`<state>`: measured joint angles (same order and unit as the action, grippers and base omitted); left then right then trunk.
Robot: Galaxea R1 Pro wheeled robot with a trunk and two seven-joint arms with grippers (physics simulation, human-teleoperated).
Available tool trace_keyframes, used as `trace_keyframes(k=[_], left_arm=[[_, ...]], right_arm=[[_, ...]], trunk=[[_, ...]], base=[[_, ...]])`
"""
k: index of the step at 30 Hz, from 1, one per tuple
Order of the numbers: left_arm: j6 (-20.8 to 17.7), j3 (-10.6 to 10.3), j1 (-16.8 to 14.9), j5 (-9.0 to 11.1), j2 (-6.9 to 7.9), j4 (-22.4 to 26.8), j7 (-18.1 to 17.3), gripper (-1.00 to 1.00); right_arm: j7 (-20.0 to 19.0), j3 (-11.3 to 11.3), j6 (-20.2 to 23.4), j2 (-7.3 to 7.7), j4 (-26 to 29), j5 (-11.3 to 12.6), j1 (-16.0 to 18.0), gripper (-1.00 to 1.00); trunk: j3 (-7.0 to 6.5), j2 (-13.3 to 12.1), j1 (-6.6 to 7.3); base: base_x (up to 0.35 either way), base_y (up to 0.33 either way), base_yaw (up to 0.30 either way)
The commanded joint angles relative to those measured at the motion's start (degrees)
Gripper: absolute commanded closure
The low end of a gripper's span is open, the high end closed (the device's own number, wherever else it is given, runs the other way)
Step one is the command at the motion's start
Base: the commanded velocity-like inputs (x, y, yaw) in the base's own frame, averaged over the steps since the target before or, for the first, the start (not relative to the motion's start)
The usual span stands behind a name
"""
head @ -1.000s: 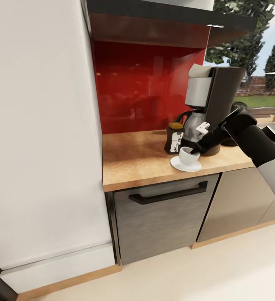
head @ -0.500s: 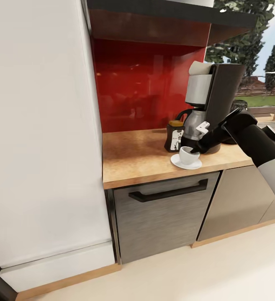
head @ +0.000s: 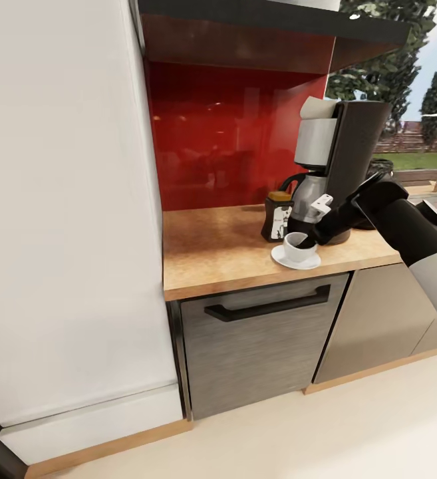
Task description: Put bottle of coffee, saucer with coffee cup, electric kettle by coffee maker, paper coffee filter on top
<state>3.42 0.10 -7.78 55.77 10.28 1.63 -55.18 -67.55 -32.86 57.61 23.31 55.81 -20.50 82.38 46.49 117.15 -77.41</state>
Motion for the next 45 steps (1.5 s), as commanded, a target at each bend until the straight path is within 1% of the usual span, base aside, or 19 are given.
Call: trace_keyframes(k=[1,8,25,28,33,34,35,37,38,40,41,45], left_arm=[[0.35,-0.01,-0.04,-0.11,0.00,-0.05,-0.12,-1.00],[0.35,-0.01,-0.04,-0.12,0.01,-0.05,-0.10,-1.00],[0.35,-0.01,-0.04,-0.12,0.01,-0.05,-0.10,-1.00],[0.35,-0.01,-0.04,-0.13,0.00,-0.05,-0.10,-1.00],[0.35,-0.01,-0.04,-0.14,0.01,-0.05,-0.10,-1.00],[0.35,-0.01,-0.04,-0.14,0.04,-0.05,-0.10,-1.00],[0.35,-0.01,-0.04,-0.14,0.02,-0.05,-0.12,-1.00],[0.35,-0.01,-0.04,-0.14,0.02,-0.05,-0.13,-1.00],[0.35,-0.01,-0.04,-0.14,0.02,-0.05,-0.14,-1.00],[0.35,-0.01,-0.04,-0.14,0.03,-0.05,-0.14,-1.00],[0.35,-0.01,-0.04,-0.12,0.02,-0.05,-0.16,-1.00],[0.35,-0.01,-0.04,-0.13,0.01,-0.05,-0.17,-1.00]], right_arm=[[-0.57,-0.10,0.22,0.03,0.08,-0.59,0.06,-1.00],[-0.57,-0.10,0.22,-0.01,0.08,-0.59,0.06,-1.00],[-0.57,0.02,0.22,0.06,0.08,-0.59,0.06,-1.00],[-0.62,0.29,0.16,0.15,0.13,-0.41,0.06,-1.00],[-0.69,1.98,0.14,0.36,0.16,-0.17,0.06,-1.00],[-0.79,2.61,0.14,0.46,0.38,-0.10,0.06,-1.00],[-2.13,4.03,0.14,0.70,2.31,-0.06,0.06,-1.00],[-3.58,4.62,0.14,1.01,3.92,-0.08,0.06,-1.00],[-5.33,5.01,0.14,1.76,5.47,-0.09,0.06,-1.00],[-7.07,5.26,0.14,2.67,6.76,-0.11,0.06,-1.00],[-8.48,5.45,0.14,3.40,7.65,-0.13,0.06,-1.00],[-10.04,5.65,0.14,4.33,8.58,-0.10,0.06,-1.00]], trunk=[[0.06,0.02,0.01],[0.06,0.02,0.01],[-2.99,-6.79,3.74],[-3.53,-8.00,4.40],[-4.43,-10.00,5.50],[-4.43,-10.00,5.50],[-4.43,-10.00,5.50],[-4.43,-10.00,5.50],[-4.43,-10.00,5.50],[-4.43,-10.00,5.50],[-4.43,-10.00,5.50],[-4.43,-10.00,5.50]], base=[[0.000,0.000,0.000],[0.000,0.000,0.000],[0.000,0.000,0.000],[0.000,0.000,0.000],[0.000,0.000,0.000],[0.000,0.000,0.000],[0.000,0.000,0.000],[0.000,0.000,0.000],[0.000,0.000,0.000],[0.000,0.000,0.000],[0.000,0.000,0.000],[-0.059,0.000,0.000]])
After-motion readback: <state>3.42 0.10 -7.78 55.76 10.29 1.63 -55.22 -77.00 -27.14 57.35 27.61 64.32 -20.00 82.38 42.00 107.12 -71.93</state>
